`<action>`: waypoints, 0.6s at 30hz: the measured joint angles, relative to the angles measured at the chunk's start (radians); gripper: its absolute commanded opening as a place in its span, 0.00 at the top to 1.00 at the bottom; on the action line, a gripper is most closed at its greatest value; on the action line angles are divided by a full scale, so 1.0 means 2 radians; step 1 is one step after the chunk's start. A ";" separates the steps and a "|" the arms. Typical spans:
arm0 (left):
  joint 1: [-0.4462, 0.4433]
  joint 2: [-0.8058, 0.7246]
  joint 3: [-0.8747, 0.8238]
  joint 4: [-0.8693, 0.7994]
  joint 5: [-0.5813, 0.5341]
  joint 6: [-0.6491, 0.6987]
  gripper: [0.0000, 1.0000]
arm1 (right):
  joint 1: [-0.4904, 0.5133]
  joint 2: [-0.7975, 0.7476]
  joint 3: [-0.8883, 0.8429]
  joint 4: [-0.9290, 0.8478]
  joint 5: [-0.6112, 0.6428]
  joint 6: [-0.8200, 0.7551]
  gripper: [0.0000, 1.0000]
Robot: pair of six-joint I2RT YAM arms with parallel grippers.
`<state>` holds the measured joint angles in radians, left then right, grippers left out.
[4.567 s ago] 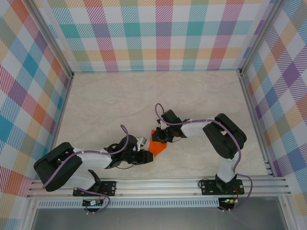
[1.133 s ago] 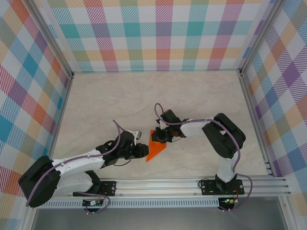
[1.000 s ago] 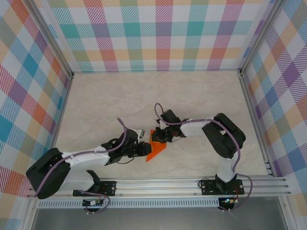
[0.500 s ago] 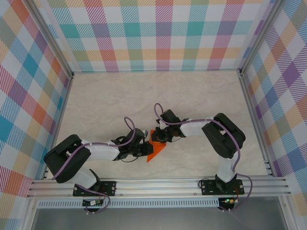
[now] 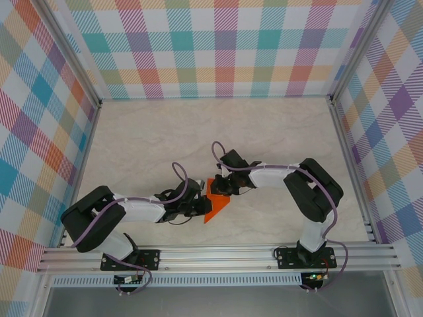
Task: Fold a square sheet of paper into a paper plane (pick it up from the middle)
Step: Fourth fold the wing at the center of the table.
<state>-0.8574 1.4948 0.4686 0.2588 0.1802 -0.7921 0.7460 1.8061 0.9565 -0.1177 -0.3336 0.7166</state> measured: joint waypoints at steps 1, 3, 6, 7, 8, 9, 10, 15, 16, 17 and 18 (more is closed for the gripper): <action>0.000 0.000 0.000 0.000 0.000 0.000 0.90 | 0.000 -0.006 -0.003 0.004 -0.002 0.000 0.89; 0.000 0.000 0.000 0.000 -0.001 0.000 0.90 | 0.000 -0.017 -0.016 0.019 -0.012 0.002 0.93; -0.001 0.000 0.000 0.001 -0.002 0.000 0.90 | 0.001 -0.024 -0.037 0.037 -0.033 0.006 0.98; -0.001 0.001 0.000 0.002 -0.002 0.001 0.90 | 0.003 -0.024 -0.040 0.038 -0.035 0.008 0.99; -0.001 0.002 0.000 0.002 -0.002 0.001 0.90 | 0.005 -0.024 -0.042 0.038 -0.037 0.009 1.00; -0.001 0.002 0.001 0.002 -0.002 0.002 0.90 | 0.006 -0.024 -0.044 0.039 -0.039 0.011 1.00; -0.001 0.002 0.001 0.002 -0.002 0.002 0.90 | 0.008 -0.024 -0.046 0.044 -0.041 0.013 1.00; -0.001 0.004 0.003 0.002 -0.001 0.002 0.91 | 0.011 0.000 -0.051 0.067 -0.049 0.018 1.00; -0.001 0.004 0.003 0.001 -0.001 0.002 0.91 | 0.009 0.005 -0.051 0.070 -0.055 0.019 1.00; -0.001 0.004 0.003 0.001 -0.002 0.002 0.91 | 0.009 0.006 -0.051 0.070 -0.057 0.019 1.00; -0.001 0.004 0.003 0.001 -0.002 0.002 0.91 | 0.009 0.006 -0.051 0.069 -0.055 0.019 1.00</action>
<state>-0.8600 1.5036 0.4744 0.2604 0.1764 -0.7876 0.7635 1.8172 0.8551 0.0208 -0.4427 0.7555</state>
